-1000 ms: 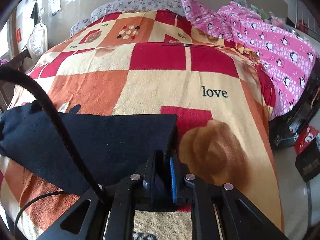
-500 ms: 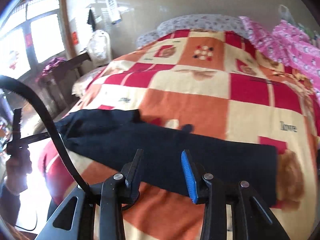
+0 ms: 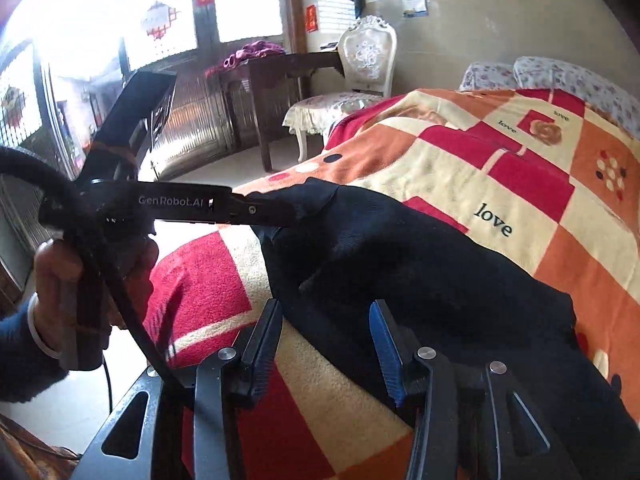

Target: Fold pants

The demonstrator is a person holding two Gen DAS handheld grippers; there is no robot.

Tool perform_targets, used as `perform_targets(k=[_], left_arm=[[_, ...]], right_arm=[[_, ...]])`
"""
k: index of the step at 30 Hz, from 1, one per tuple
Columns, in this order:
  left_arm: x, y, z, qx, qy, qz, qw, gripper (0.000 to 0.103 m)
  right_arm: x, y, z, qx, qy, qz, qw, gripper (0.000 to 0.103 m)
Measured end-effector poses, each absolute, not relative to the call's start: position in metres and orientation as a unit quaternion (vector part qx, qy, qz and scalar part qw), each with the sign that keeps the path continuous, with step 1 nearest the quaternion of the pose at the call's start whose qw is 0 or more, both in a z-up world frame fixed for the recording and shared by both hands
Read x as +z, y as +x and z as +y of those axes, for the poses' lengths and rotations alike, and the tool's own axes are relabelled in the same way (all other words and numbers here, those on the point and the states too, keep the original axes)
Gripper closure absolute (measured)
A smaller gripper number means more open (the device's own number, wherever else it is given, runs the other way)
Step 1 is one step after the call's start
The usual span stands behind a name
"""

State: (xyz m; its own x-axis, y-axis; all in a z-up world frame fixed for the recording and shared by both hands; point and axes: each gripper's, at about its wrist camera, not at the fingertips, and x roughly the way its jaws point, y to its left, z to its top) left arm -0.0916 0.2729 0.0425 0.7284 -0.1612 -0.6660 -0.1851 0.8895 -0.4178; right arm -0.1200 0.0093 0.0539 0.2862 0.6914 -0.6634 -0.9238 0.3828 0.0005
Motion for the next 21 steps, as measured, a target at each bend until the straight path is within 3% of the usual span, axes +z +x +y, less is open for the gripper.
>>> perform_targets(k=[2, 3, 4, 5, 7, 12, 21], left_arm=[[0.042, -0.089, 0.273, 0.001, -0.232, 0.36, 0.904, 0.048], [0.042, -0.087, 0.274, 0.001, -0.234, 0.356, 0.905, 0.048], [0.042, -0.085, 0.275, -0.001, -0.234, 0.357, 0.904, 0.053], [0.043, -0.082, 0.275, -0.001, -0.229, 0.356, 0.906, 0.073], [0.049, -0.079, 0.276, 0.008, -0.206, 0.35, 0.914, 0.086], [0.065, -0.09, 0.288, 0.016, -0.176, 0.318, 0.931, 0.091], [0.025, -0.094, 0.302, 0.064, -0.18, 0.369, 0.91, 0.09]], right_arm=[[0.049, -0.116, 0.015, 0.51, -0.224, 0.283, 0.781, 0.06], [0.046, -0.114, 0.018, 0.503, -0.234, 0.276, 0.785, 0.066], [0.044, -0.11, 0.022, 0.498, -0.238, 0.284, 0.784, 0.087], [0.042, -0.105, 0.022, 0.498, -0.233, 0.295, 0.782, 0.091], [0.043, -0.1, 0.022, 0.491, -0.215, 0.304, 0.787, 0.098], [0.064, -0.105, 0.013, 0.504, -0.17, 0.291, 0.795, 0.098], [0.03, -0.098, 0.021, 0.508, -0.158, 0.357, 0.767, 0.098]])
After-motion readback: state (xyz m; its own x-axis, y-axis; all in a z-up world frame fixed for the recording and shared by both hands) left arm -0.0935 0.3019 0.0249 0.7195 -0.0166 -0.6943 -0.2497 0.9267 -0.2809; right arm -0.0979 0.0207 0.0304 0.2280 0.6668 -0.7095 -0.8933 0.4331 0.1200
